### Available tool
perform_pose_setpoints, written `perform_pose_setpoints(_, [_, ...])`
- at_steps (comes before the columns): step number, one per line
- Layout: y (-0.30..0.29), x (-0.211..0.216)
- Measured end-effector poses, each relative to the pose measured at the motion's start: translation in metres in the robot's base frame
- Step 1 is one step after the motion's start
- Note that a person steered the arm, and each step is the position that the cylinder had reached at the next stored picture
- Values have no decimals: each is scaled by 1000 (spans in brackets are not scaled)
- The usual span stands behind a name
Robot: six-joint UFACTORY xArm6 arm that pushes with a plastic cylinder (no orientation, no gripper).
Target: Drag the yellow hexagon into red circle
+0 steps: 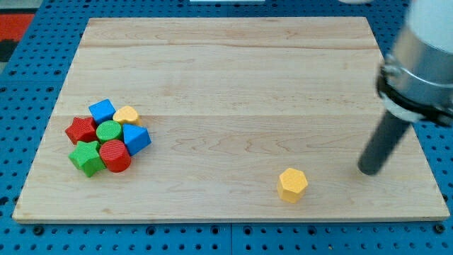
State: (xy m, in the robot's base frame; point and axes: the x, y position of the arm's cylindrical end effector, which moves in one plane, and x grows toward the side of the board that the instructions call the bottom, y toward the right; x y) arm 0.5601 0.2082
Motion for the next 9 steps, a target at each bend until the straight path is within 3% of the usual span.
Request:
perform_pose_setpoints(1, [-19, 35])
perform_pose_setpoints(4, [-157, -14])
perform_pose_setpoints(5, [-93, 6])
perform_pose_setpoints(6, [-106, 26])
perform_pose_setpoints(9, [-241, 2])
